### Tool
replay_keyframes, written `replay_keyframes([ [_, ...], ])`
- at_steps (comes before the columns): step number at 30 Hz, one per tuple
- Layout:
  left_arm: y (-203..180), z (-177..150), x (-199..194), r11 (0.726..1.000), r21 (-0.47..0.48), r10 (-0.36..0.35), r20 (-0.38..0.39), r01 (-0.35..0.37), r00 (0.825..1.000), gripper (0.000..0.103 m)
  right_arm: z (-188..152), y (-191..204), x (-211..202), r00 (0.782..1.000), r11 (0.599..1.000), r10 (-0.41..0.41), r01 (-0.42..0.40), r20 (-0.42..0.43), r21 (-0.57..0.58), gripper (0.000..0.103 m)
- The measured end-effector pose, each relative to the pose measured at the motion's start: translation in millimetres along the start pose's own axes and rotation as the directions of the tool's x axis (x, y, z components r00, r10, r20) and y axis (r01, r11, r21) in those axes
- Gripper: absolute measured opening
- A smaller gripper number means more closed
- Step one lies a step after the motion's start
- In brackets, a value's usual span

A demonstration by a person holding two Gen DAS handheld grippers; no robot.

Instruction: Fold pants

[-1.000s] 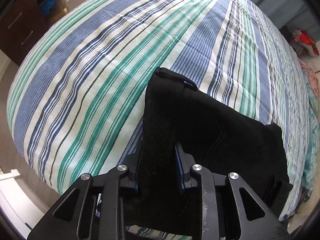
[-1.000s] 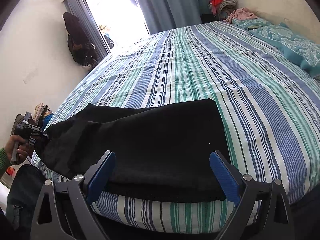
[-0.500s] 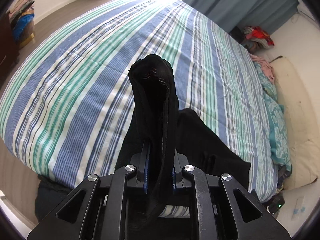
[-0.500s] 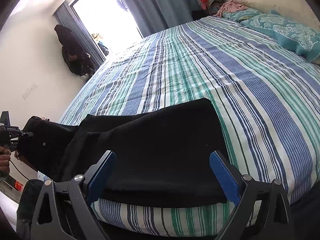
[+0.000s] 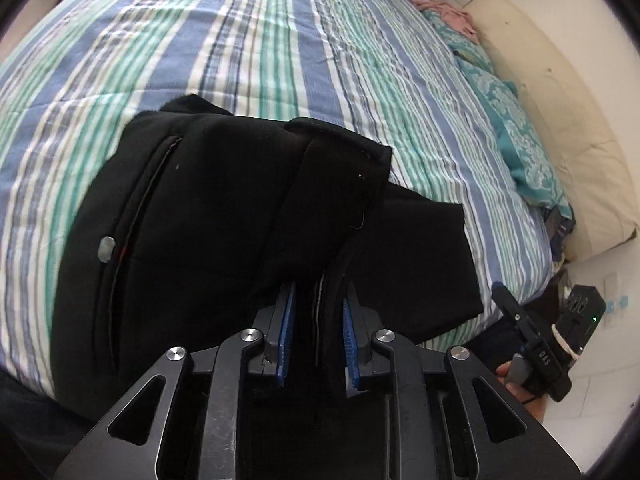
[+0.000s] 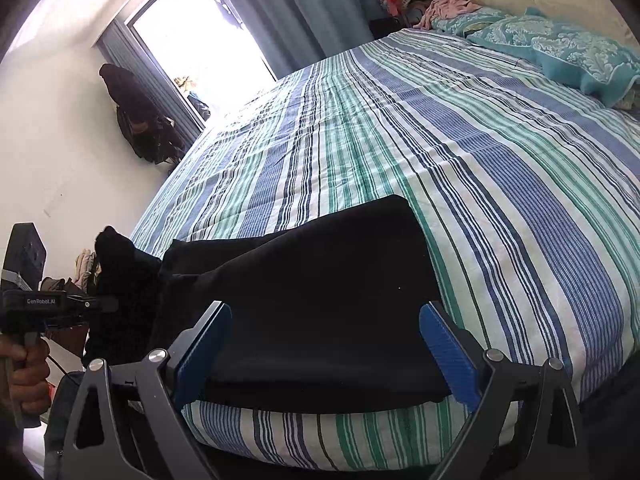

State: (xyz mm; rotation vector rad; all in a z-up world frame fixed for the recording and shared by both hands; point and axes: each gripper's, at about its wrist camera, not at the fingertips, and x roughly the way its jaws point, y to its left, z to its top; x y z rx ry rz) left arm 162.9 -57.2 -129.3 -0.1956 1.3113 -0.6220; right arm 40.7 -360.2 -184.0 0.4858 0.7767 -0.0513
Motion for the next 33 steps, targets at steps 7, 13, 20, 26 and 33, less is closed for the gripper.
replay_keyframes([
  [7,-32.5,-9.2,-16.9,0.962,0.055,-0.269,0.0,0.269,0.963,0.072,1.6,-11.2,-7.4,1.0,0.999,-0.015,0.014,0.022,0.048,0.095],
  [13,13.6,-7.8,-85.2,0.997,-0.047,-0.049,0.287,0.065,0.957,0.082,2.1,-14.0,-5.1,1.0,0.997,0.022,-0.024,0.017,0.078,0.095],
  [20,103.8,-47.6,-109.9,0.88,-0.399,0.429,0.43,-0.259,0.794,0.082,-21.9,58.7,5.1,0.887,0.903,0.427,-0.429,-0.173,0.028,0.095],
  [26,136.6,-64.1,-104.7,0.837,-0.477,0.48,0.405,-0.268,0.778,0.082,-55.1,149.4,24.6,0.737,0.764,0.554,-0.635,-0.387,-0.115,0.095],
  [33,134.8,-60.7,-103.8,0.846,-0.457,0.477,0.418,-0.275,0.773,0.082,-62.8,177.1,72.1,0.738,0.795,0.474,-0.593,-0.481,-0.127,0.093],
])
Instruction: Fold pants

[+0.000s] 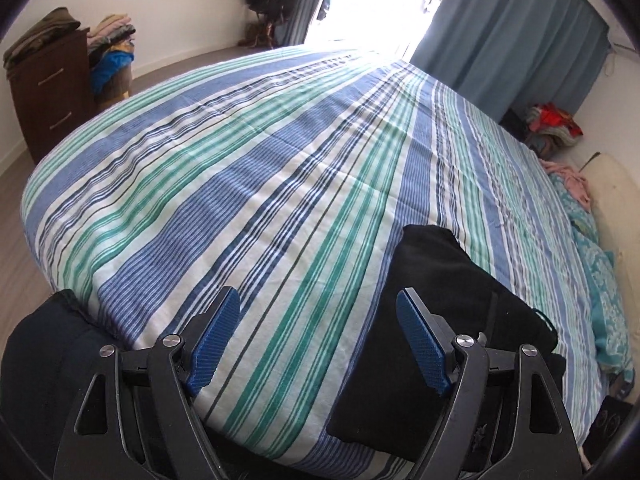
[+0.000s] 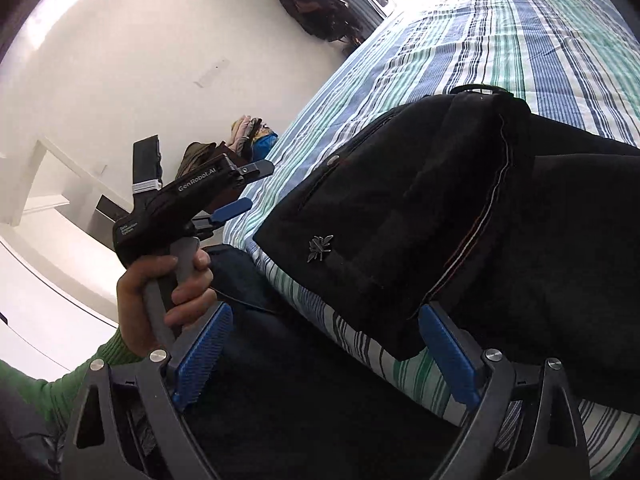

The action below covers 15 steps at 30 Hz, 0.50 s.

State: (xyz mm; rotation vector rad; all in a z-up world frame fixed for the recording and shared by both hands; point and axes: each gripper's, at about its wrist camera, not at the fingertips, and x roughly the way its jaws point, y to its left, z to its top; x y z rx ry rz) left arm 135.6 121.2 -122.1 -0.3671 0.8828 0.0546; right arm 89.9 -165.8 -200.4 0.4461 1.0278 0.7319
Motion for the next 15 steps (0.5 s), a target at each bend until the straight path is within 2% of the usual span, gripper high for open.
replay_keyframes([
  [3,3.1,0.3,1.6,1.0,-0.016,0.001,-0.003,-0.001,1.0,0.082,3.5,-13.2,13.9,0.999,0.998,0.018,-0.016,-0.038,0.065,0.091],
  [6,7.5,1.2,3.5,0.999,-0.036,0.007,-0.005,-0.007,1.0,0.082,9.9,-16.7,20.1,0.993,0.984,0.117,-0.114,-0.021,0.134,0.086],
  [7,9.3,1.4,4.7,0.999,-0.045,0.008,-0.008,-0.009,1.0,0.082,12.1,-15.6,23.2,0.992,0.983,0.122,-0.118,-0.019,0.142,0.086],
  [10,13.8,1.1,7.4,0.998,-0.066,0.012,-0.018,-0.013,1.0,0.082,17.0,-8.9,42.6,0.996,0.992,0.045,-0.035,-0.077,0.12,0.081],
  [11,14.8,0.9,7.8,0.997,-0.069,0.015,-0.02,-0.016,1.0,0.082,18.2,-6.4,48.6,0.996,0.994,0.021,-0.011,-0.089,0.109,0.075],
  [12,15.8,0.7,7.9,0.997,-0.07,0.02,-0.019,-0.021,1.0,0.082,19.2,-4.5,52.4,0.996,0.996,-0.002,0.01,-0.092,0.093,0.056],
  [13,16.8,0.7,7.3,0.997,-0.071,0.025,-0.016,-0.026,1.0,0.082,20.7,-2.7,53.2,0.995,0.996,-0.032,0.04,-0.093,0.08,0.045],
  [15,20.1,1.1,5.5,0.996,-0.082,0.029,-0.008,-0.029,1.0,0.082,25.8,0.1,46.8,0.996,0.995,-0.04,0.048,-0.082,0.09,0.033],
])
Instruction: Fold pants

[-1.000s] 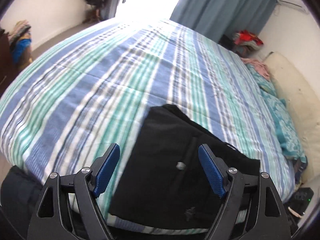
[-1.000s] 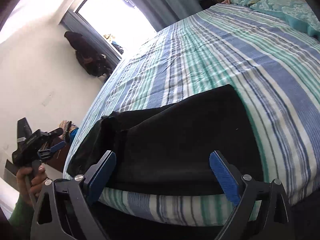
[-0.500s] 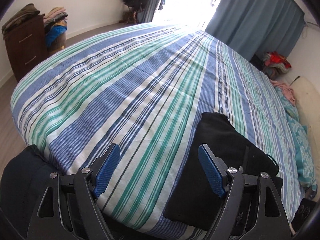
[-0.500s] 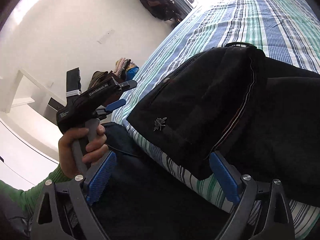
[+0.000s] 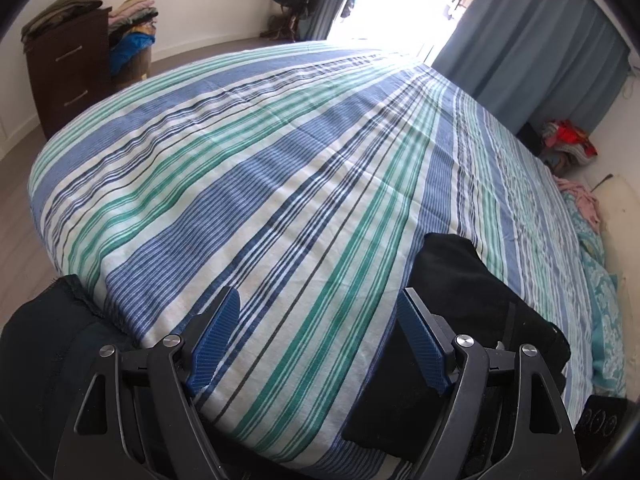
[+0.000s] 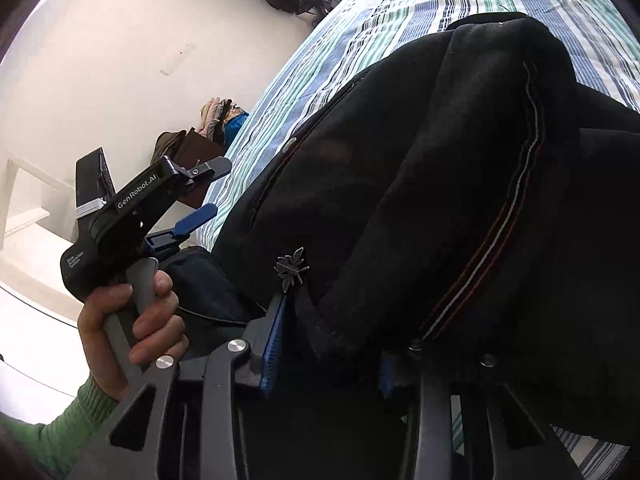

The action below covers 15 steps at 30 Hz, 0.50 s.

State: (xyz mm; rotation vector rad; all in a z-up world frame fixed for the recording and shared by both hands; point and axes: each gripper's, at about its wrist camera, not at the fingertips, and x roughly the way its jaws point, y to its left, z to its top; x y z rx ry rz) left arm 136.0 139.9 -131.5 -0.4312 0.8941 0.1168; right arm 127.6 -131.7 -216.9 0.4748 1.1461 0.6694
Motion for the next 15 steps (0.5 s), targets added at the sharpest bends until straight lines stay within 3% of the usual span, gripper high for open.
replay_keyframes([
  [5,6.7,1.6,4.2,0.999,-0.035,-0.005,-0.015,0.005,1.0,0.082,22.4,27.2,-48.6,0.998,0.997,0.005,0.0,0.07,-0.081,0.03],
  [9,3.4,1.1,4.9,1.0,-0.024,-0.014,-0.017,0.013,1.0,0.082,47.8,44.6,-94.6,0.994,0.98,-0.047,0.066,0.102,-0.187,0.028],
  [15,-1.6,-0.5,1.3,1.0,0.0,-0.024,-0.013,0.024,1.0,0.082,51.4,22.8,-144.5,0.982,0.956,-0.16,0.179,0.098,-0.234,0.027],
])
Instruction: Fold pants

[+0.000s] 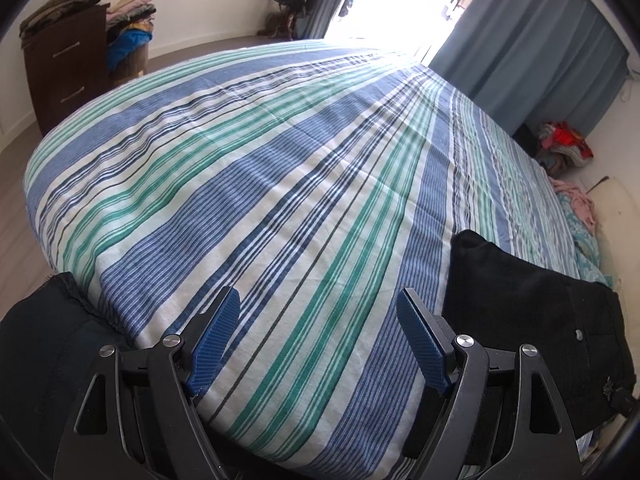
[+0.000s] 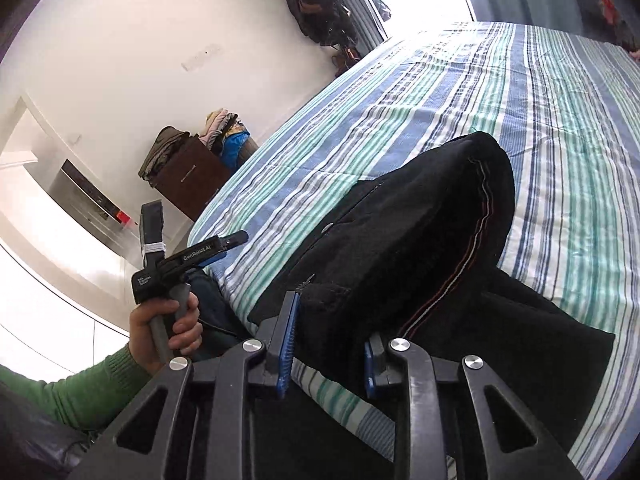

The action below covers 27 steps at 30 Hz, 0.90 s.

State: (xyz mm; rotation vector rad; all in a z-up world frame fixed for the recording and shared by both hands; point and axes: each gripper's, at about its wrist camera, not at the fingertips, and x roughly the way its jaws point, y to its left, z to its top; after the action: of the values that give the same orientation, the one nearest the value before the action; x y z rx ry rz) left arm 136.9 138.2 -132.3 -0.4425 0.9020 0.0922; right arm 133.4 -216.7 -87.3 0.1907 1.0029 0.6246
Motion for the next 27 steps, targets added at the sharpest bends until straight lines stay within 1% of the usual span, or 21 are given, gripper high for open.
replay_keyframes([
  [4,-4.8,-1.6,3.8,1.0,0.014,-0.002,-0.013,0.002,1.0,0.082,-21.3,-41.3,-25.1,0.997,0.995,-0.081,0.082,-0.013,0.055,0.027],
  [9,-16.7,-5.8,6.5,0.998,0.065,0.004,-0.02,-0.003,1.0,0.082,-42.7,-78.7,-46.6,0.988,0.98,-0.151,0.152,-0.017,0.126,0.027],
  [12,-24.4,-9.7,5.4,0.994,0.105,0.012,-0.017,-0.01,1.0,0.082,-53.3,-89.8,-57.7,0.985,0.973,-0.171,0.171,-0.02,0.152,0.027],
  [16,-33.4,-14.2,2.8,0.988,0.151,0.016,-0.009,-0.014,1.0,0.082,-62.3,-97.5,-69.0,0.985,0.97,-0.172,0.171,-0.011,0.174,0.027],
  [20,-42.2,-18.8,3.7,0.982,0.187,0.011,-0.017,-0.008,1.0,0.082,-72.1,-106.7,-79.3,0.983,0.964,-0.185,0.183,-0.011,0.195,0.026],
  [22,-46.5,-20.9,4.5,0.979,0.206,0.01,-0.019,-0.005,1.0,0.082,-80.3,-118.1,-77.2,0.978,0.956,-0.207,0.209,-0.033,0.205,0.026],
  [24,-50.2,-22.7,4.7,0.976,0.218,0.007,-0.022,-0.002,1.0,0.082,-94.0,-135.2,-65.7,0.972,0.944,-0.223,0.235,-0.079,0.23,0.027],
  [26,-52.1,-24.1,4.4,0.974,0.227,0.007,-0.025,-0.001,1.0,0.082,-107.5,-151.2,-49.5,0.97,0.933,-0.201,0.232,-0.137,0.273,0.028],
  [27,-52.5,-25.0,3.8,0.974,0.228,0.008,-0.024,-0.002,1.0,0.082,-113.0,-158.0,-45.6,0.972,0.926,-0.184,0.221,-0.145,0.306,0.031],
])
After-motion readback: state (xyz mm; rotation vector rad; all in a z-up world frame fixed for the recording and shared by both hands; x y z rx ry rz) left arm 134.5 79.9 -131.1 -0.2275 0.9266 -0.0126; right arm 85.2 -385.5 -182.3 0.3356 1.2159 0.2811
